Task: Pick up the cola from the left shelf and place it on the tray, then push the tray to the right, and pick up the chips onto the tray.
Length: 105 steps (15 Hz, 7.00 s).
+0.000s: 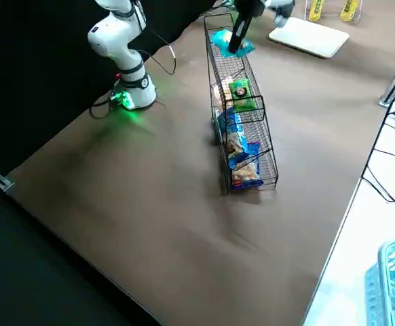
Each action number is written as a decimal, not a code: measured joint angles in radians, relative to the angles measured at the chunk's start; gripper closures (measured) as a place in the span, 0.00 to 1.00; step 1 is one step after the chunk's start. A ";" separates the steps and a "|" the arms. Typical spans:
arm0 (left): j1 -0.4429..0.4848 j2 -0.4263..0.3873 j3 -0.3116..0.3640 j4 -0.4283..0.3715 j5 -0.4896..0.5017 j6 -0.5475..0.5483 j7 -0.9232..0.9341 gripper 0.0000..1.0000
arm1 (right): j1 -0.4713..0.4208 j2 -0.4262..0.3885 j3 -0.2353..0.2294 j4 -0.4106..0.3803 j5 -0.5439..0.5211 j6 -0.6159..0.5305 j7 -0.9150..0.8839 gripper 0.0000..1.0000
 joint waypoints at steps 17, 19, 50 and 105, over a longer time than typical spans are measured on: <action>-0.184 0.185 -0.001 -0.200 -0.005 0.341 -0.075 0.68 | 0.256 0.038 0.004 0.016 0.189 0.054 0.422 0.71; -0.198 0.198 0.000 -0.205 0.025 0.341 -0.087 0.67 | 0.297 0.064 0.004 0.015 0.190 0.076 0.473 0.71; 0.025 0.421 0.011 -0.352 0.210 0.633 0.061 0.53 | 0.359 0.174 0.004 0.014 0.217 0.166 0.543 0.71; -0.161 0.126 0.004 0.141 0.166 -0.035 -0.011 0.00 | 0.540 0.637 0.001 -0.013 0.392 0.654 0.520 0.70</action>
